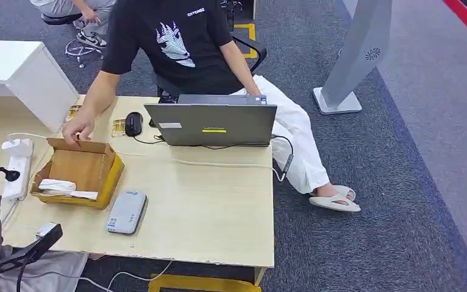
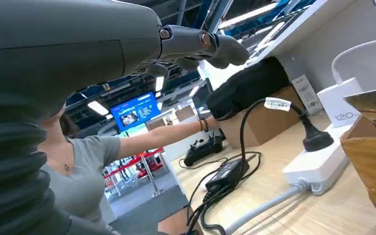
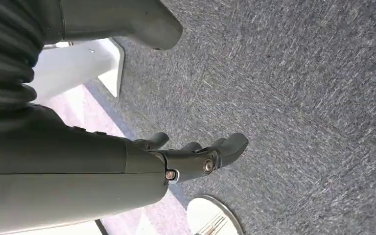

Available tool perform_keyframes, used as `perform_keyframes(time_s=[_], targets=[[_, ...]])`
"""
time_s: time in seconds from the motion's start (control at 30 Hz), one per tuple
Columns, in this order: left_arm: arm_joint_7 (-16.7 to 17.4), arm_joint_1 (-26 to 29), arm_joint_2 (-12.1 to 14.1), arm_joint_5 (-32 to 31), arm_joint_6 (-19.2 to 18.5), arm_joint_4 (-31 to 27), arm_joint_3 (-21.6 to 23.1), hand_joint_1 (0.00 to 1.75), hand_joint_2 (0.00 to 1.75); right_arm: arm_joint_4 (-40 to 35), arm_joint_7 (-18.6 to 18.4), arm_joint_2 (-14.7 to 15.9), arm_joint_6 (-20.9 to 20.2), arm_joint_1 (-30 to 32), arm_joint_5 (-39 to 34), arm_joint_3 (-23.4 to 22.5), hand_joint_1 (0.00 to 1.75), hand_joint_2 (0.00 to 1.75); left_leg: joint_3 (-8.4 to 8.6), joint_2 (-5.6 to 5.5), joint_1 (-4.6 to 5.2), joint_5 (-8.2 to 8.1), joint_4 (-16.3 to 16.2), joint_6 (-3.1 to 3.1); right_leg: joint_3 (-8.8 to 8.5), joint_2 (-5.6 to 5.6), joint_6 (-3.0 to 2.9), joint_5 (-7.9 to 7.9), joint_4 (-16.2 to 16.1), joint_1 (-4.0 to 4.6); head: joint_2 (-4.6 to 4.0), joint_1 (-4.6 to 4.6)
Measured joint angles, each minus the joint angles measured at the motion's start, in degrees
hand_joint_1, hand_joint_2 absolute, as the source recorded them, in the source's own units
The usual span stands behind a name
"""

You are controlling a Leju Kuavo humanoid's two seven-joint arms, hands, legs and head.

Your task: Pass the card to the sensor for recognition and then transmit it.

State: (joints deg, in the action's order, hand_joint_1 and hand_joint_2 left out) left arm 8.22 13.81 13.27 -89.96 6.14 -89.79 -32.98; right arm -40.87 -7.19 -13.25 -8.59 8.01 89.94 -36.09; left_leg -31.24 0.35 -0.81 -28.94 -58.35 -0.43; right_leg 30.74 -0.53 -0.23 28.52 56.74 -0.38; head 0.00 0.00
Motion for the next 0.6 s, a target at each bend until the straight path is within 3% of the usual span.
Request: perform_keyframes(time_s=[0.6], targets=[[1.9,-2.1,-1.2,0.0,-1.7,-1.2,-0.2,0.0,1.75,-0.4,-0.6,0.1,0.0,0.0,0.0,0.2,0.0,1.75,0.0,-0.01,0.0,0.0,0.0,0.0,-0.02,-0.01,0.0,0.0,0.0,0.0,0.0,0.0]])
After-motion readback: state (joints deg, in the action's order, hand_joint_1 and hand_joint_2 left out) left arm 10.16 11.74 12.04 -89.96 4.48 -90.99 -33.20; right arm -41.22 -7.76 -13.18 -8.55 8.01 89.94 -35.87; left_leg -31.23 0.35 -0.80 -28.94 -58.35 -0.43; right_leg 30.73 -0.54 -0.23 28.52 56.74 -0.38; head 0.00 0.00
